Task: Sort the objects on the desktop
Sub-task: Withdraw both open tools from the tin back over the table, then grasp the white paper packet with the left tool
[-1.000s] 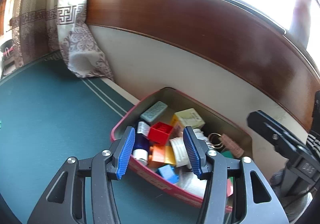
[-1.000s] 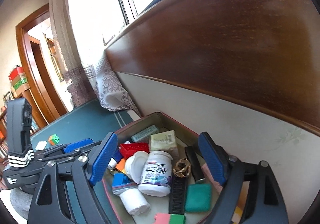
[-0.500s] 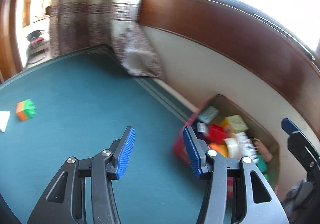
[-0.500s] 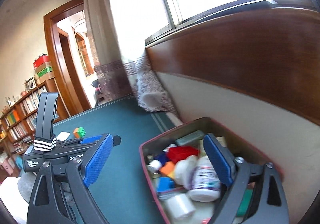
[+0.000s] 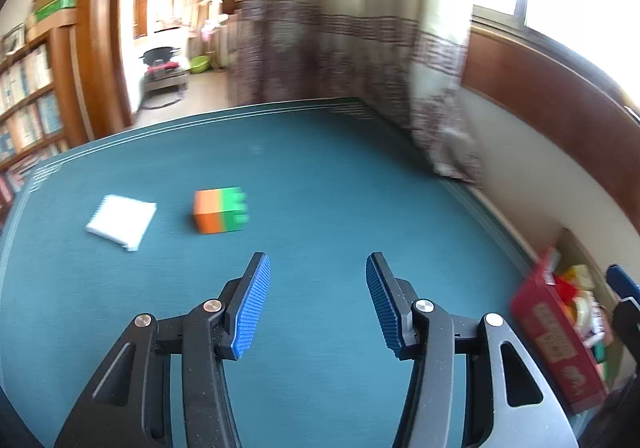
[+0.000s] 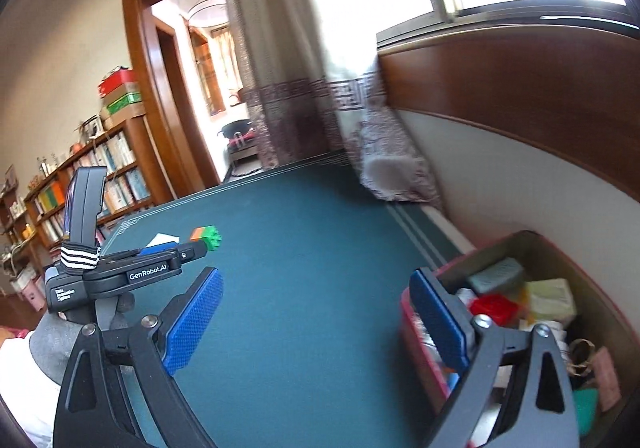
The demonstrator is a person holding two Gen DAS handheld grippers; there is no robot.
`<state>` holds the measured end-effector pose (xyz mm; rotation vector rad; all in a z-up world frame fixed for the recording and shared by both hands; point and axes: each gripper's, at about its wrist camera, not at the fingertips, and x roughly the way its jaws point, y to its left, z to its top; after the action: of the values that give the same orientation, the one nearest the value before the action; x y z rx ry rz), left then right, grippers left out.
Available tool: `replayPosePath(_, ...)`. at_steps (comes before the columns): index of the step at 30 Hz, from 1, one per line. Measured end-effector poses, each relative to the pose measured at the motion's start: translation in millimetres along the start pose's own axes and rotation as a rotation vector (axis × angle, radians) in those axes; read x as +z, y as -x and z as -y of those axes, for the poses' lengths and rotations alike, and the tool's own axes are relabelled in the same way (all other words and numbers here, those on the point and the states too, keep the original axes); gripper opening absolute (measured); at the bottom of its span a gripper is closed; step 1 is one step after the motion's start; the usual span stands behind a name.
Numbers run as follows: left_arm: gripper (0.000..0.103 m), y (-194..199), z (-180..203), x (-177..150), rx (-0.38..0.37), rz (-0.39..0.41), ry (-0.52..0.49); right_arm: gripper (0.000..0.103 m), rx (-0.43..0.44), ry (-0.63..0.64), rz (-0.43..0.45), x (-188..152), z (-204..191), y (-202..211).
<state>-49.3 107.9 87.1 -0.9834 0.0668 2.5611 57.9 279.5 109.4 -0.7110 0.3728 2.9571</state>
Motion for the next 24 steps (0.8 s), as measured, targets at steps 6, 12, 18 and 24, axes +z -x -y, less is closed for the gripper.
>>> replayPosePath(6,0.054,-6,-60,0,0.101,-0.012,0.047,0.096,0.037,0.013,-0.039,1,-21,-30)
replayPosePath(12,0.054,-12,-114,5,0.201,0.014,0.099,0.096,0.06,0.038,-0.071,-1,-38,-50)
replayPosePath(18,0.057,-26,-154,12,0.231,0.013,0.147,0.096,0.082,0.026,-0.115,-2,-45,-74)
replayPosePath(24,0.067,-52,-185,19,0.26,-0.02,0.237,0.096,0.099,0.021,-0.157,-7,-52,-95)
